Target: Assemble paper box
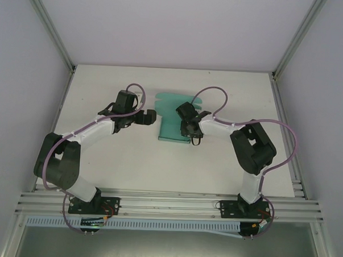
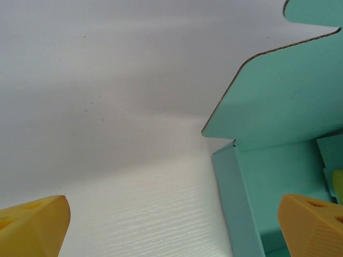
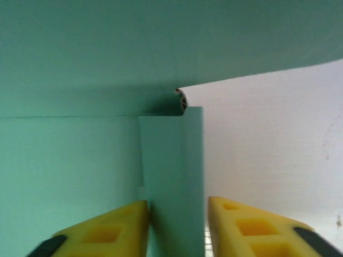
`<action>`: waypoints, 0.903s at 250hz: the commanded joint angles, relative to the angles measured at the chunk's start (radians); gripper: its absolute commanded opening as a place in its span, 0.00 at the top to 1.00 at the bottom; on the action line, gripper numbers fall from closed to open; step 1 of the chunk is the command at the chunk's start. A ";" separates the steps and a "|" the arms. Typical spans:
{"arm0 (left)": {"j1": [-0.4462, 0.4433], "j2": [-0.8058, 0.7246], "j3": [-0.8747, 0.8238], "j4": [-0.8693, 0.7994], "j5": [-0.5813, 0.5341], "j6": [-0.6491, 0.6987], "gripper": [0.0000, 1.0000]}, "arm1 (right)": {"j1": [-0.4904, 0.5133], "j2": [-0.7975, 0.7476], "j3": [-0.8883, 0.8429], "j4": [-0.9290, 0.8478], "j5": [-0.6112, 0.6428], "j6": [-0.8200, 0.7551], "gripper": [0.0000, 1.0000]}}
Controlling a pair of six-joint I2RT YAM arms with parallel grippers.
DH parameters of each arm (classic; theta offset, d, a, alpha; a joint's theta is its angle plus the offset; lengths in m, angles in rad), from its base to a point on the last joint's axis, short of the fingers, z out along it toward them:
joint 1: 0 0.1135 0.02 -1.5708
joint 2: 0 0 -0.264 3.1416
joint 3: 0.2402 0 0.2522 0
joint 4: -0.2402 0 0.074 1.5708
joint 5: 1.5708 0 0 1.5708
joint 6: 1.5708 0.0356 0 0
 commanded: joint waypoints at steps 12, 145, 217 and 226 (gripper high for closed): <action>0.006 -0.011 -0.006 0.019 -0.018 0.000 0.01 | 0.002 0.015 -0.001 -0.012 0.000 0.027 1.00; 0.007 -0.094 -0.073 0.019 -0.120 -0.024 0.01 | 0.041 0.119 0.050 -0.112 0.309 -0.294 1.00; 0.007 -0.107 -0.083 0.011 -0.141 -0.023 0.01 | 0.070 0.175 0.123 -0.208 0.354 -0.265 1.00; 0.008 -0.109 -0.084 0.013 -0.139 -0.024 0.01 | 0.072 0.162 0.122 -0.196 0.347 -0.251 1.00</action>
